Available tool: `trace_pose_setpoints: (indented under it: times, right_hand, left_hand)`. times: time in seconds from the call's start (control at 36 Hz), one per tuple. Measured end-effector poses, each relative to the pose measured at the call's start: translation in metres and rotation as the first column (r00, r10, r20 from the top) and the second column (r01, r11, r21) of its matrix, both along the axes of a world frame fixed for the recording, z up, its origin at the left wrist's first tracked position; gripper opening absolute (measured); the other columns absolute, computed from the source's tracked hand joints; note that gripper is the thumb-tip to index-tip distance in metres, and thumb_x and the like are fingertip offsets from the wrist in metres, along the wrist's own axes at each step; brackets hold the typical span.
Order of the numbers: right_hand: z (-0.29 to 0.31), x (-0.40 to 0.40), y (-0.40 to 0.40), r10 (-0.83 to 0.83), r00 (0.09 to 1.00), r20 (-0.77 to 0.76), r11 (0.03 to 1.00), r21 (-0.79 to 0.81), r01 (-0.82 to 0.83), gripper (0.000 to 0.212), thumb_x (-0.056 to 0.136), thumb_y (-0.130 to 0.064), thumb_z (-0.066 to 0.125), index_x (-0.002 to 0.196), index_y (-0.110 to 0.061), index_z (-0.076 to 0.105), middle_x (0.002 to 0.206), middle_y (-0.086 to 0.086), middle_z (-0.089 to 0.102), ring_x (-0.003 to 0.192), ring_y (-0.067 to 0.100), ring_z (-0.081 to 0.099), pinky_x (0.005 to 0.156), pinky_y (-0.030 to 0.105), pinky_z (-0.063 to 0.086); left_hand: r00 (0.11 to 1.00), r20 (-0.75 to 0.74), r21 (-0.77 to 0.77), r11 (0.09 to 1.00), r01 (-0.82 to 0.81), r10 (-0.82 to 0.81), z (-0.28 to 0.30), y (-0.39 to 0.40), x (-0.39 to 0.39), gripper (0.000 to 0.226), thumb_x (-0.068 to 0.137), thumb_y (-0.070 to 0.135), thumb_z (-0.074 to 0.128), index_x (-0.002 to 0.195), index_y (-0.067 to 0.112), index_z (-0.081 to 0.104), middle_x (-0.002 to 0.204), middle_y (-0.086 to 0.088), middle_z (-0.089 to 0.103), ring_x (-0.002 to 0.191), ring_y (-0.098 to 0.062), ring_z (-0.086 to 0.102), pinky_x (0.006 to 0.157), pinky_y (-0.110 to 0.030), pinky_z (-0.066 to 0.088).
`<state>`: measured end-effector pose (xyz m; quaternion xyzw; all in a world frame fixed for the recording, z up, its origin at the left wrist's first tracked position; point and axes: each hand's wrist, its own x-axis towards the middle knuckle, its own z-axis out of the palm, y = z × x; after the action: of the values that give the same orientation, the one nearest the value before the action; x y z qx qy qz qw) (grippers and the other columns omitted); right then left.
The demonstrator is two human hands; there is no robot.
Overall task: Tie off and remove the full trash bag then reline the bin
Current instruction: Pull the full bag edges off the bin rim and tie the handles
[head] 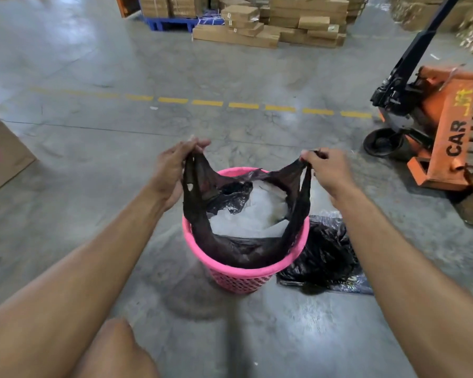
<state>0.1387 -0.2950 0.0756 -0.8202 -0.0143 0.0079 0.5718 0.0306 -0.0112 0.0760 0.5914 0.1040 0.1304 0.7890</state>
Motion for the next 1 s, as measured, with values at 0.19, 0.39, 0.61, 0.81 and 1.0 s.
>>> trace_pose_setpoints:
  times: [0.19, 0.39, 0.61, 0.81, 1.0]
  right_hand:
    - [0.008, -0.036, 0.03, 0.448, 0.874, 0.186, 0.788, -0.544, -0.288, 0.013, 0.079, -0.034, 0.068, 0.075, -0.022, 0.07, 0.088, -0.001, 0.055, 0.083, 0.014, 0.053, 0.071, 0.027, 0.04]
    - [0.009, -0.051, 0.04, 0.616, 0.769, 0.171, 0.629, -0.695, -0.35, 0.026, 0.081, -0.037, 0.066, 0.075, -0.012, 0.063, 0.09, 0.006, 0.051, 0.082, 0.023, 0.052, 0.069, 0.041, 0.049]
    - [-0.01, -0.031, 0.013, 0.399, 0.868, 0.295, 0.865, -0.436, -0.249, 0.037, 0.081, -0.008, 0.058, 0.111, -0.026, 0.067, 0.11, -0.007, 0.068, 0.091, 0.012, 0.064, 0.073, 0.008, 0.042]
    - [-0.031, -0.039, 0.02, 0.397, 0.846, 0.355, 0.898, -0.339, -0.279, 0.026, 0.075, -0.013, 0.071, 0.095, -0.027, 0.08, 0.089, -0.011, 0.078, 0.082, 0.01, 0.072, 0.08, 0.036, 0.058]
    - [-0.035, -0.037, 0.016, 0.254, 0.911, 0.324, 0.96, -0.2, -0.197, 0.013, 0.078, -0.012, 0.074, 0.076, -0.025, 0.076, 0.072, -0.008, 0.075, 0.071, 0.016, 0.07, 0.073, 0.039, 0.058]
  left_hand:
    - [0.906, -0.137, 0.536, 0.739, 0.408, -0.4, -0.03, -0.063, 0.017, 0.077, 0.076, 0.0, 0.071, 0.144, 0.031, 0.051, 0.096, 0.001, 0.074, 0.087, -0.014, 0.068, 0.085, -0.035, 0.056]
    - [0.87, -0.304, 0.659, 0.574, 0.486, -0.387, -0.042, -0.104, 0.016, 0.029, 0.092, -0.002, 0.057, 0.069, 0.015, 0.054, 0.058, 0.001, 0.053, 0.039, 0.002, 0.05, 0.043, -0.012, 0.039]
    - [0.872, -0.29, 0.233, 0.854, 0.464, -0.394, -0.054, -0.097, 0.03, 0.035, 0.102, 0.032, 0.036, 0.105, 0.037, 0.071, 0.057, 0.002, 0.037, 0.052, -0.014, 0.036, 0.051, -0.028, 0.032]
    - [0.841, -0.33, 0.191, 0.842, 0.505, -0.429, -0.057, -0.085, 0.036, 0.038, 0.089, 0.045, 0.042, 0.099, 0.012, 0.058, 0.061, -0.004, 0.044, 0.056, -0.022, 0.038, 0.057, -0.038, 0.028]
    - [0.812, -0.281, 0.026, 0.842, 0.539, -0.511, -0.058, -0.077, 0.039, 0.044, 0.098, 0.025, 0.03, 0.113, 0.005, 0.066, 0.078, -0.017, 0.056, 0.063, -0.021, 0.05, 0.057, -0.028, 0.045]
